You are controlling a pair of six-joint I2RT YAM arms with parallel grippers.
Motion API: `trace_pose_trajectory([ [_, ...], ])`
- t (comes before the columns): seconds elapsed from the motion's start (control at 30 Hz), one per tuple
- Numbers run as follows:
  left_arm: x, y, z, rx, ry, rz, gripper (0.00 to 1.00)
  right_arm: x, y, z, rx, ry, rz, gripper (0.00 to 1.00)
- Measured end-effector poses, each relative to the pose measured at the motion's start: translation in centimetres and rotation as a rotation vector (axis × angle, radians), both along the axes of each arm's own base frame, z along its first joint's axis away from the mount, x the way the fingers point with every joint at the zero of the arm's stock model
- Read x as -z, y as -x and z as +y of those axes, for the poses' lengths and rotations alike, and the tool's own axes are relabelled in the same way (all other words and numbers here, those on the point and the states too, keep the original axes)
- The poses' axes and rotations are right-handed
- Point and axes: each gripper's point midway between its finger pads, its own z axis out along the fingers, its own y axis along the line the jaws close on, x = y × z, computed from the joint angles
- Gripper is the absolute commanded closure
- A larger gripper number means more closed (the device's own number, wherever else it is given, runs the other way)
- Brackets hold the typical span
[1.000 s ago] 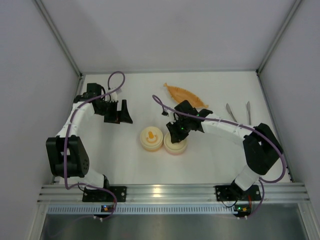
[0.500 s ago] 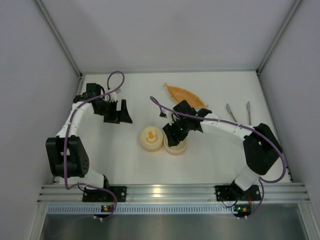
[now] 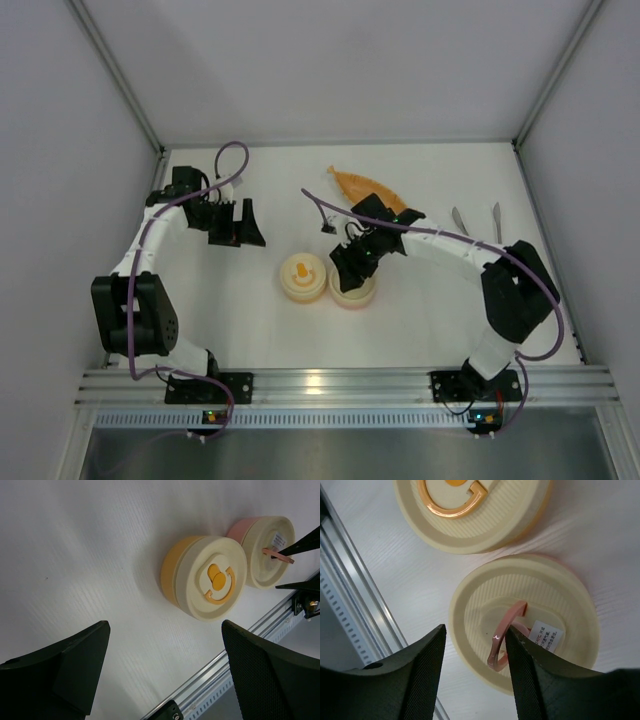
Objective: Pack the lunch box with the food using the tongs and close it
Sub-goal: Move the packing box to the center of the board, then adjust the box lid on the packing box.
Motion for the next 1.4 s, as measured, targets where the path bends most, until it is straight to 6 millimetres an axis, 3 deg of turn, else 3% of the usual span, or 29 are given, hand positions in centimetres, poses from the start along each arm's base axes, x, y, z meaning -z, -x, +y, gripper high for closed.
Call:
trace_pose_trajectory([
  [0.5,0.0,0.0,0.0,0.001,0.001,0.000,0.02,-0.8,-0.4,-1.3,-0.047,-0.225,0.275,0.41],
  [0.9,0.1,0.0,-0.2,0.005,0.012,0.007,0.02,-1.0,-0.6,-3.7,-0.024,-0.234,0.333,0.43],
  [1.4,0.0,0.0,-0.4,0.009,0.023,0.007,0.02,-1.2,-0.8,-4.9,-0.003,-0.301,0.448,0.47],
])
